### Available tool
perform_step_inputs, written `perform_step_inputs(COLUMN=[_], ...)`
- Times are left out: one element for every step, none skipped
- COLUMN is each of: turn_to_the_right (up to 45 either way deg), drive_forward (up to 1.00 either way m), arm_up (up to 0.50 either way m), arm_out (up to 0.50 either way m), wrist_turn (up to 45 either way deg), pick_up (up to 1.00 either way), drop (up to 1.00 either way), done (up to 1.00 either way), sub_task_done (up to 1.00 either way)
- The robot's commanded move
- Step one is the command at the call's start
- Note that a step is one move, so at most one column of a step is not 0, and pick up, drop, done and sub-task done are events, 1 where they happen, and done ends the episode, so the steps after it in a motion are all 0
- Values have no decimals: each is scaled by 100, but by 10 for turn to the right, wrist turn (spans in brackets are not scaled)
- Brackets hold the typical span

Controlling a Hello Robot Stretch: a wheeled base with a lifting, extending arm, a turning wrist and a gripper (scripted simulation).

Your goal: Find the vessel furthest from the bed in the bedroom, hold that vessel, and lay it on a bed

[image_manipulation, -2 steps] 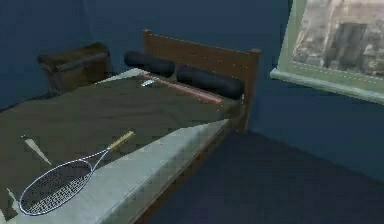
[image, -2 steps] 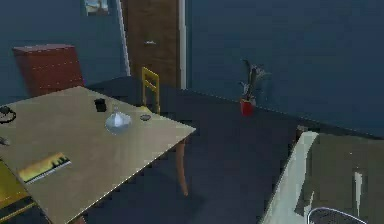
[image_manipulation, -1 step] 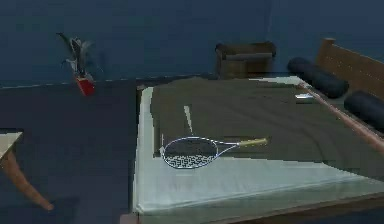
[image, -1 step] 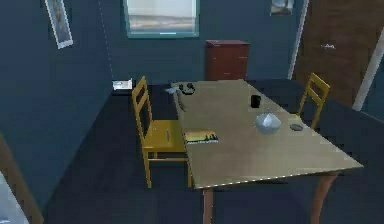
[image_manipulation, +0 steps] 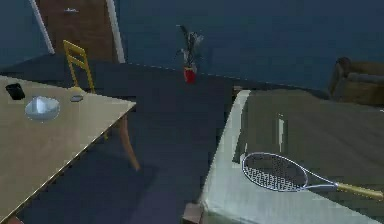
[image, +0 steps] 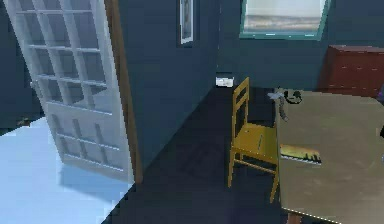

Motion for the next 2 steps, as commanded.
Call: perform_step_inputs(turn_to_the_right=[0,-30], drive_forward=[100,0], arm_up=[0,0], arm_out=[0,0], wrist_turn=[0,0], pick_up=[0,0], drop=[0,0], done=[0,0], sub_task_done=[0,0])
